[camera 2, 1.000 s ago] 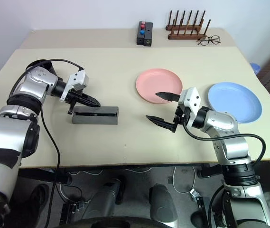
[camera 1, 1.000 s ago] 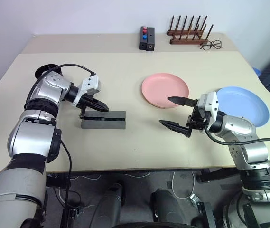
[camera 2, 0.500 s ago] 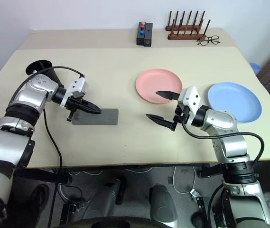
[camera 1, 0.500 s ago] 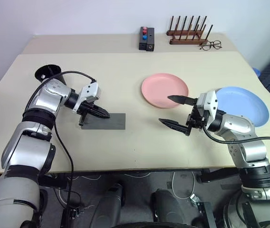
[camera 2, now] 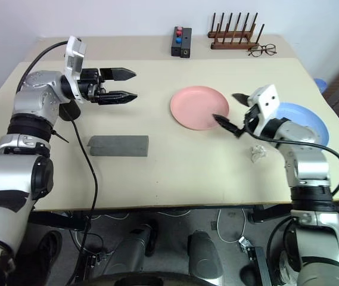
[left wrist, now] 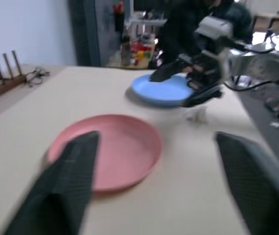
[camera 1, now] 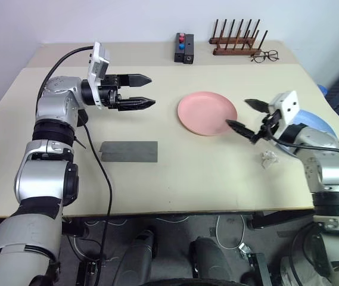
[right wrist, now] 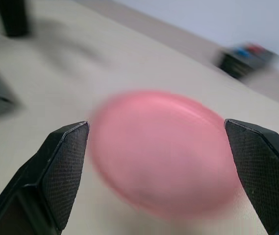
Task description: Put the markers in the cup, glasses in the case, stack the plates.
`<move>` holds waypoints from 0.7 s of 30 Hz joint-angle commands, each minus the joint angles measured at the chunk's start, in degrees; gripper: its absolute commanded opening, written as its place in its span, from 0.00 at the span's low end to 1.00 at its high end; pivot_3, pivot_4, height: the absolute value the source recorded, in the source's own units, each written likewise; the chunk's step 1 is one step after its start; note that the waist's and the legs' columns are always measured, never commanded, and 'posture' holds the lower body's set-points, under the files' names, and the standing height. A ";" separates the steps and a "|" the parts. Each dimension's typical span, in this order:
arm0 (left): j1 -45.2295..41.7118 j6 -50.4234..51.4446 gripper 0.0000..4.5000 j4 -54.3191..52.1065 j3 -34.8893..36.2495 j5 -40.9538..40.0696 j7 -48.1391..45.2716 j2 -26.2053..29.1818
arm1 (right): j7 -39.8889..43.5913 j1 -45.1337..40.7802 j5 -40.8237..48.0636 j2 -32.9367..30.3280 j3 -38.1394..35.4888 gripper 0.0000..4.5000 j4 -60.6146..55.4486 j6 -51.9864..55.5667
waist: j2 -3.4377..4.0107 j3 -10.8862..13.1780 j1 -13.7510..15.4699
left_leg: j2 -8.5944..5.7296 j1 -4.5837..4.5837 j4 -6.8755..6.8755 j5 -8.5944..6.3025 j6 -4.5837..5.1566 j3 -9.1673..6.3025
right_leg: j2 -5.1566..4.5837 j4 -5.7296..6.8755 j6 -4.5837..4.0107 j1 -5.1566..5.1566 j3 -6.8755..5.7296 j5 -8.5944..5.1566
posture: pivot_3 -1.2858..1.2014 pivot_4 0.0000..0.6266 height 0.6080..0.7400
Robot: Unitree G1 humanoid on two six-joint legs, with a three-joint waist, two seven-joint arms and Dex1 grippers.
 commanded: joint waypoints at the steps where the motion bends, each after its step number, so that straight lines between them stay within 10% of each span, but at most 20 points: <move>1: 1.02 4.87 1.00 -5.00 1.89 -2.61 0.08 -0.15 | -1.69 -0.42 -3.48 -4.17 -1.30 1.00 0.55 1.21 | 0.01 0.01 0.00 | 0.01 0.00 0.00 0.00 0.00 0.00 | 0.01 0.00 0.00 -0.01 0.00 0.00 | 0.52 0.24 1.00; 17: 13.64 16.87 1.00 -28.29 -0.98 -6.42 1.94 0.29 | -2.56 -0.72 -12.25 -11.28 4.92 1.00 11.06 20.72 | 0.06 -0.02 0.07 | 0.02 0.01 -0.01 -0.01 0.00 0.10 | -0.09 -0.05 -0.03 -0.02 0.09 0.00 | 0.52 0.24 1.00; 21: 14.82 17.83 1.00 -30.98 -0.51 -7.11 2.83 1.31 | -4.01 -2.79 -13.55 -10.64 5.57 0.69 14.96 20.76 | 0.06 -0.02 0.07 | 0.01 0.05 0.00 -0.01 0.00 0.13 | -0.10 -0.05 -0.02 0.03 0.09 0.01 | 0.52 0.24 1.00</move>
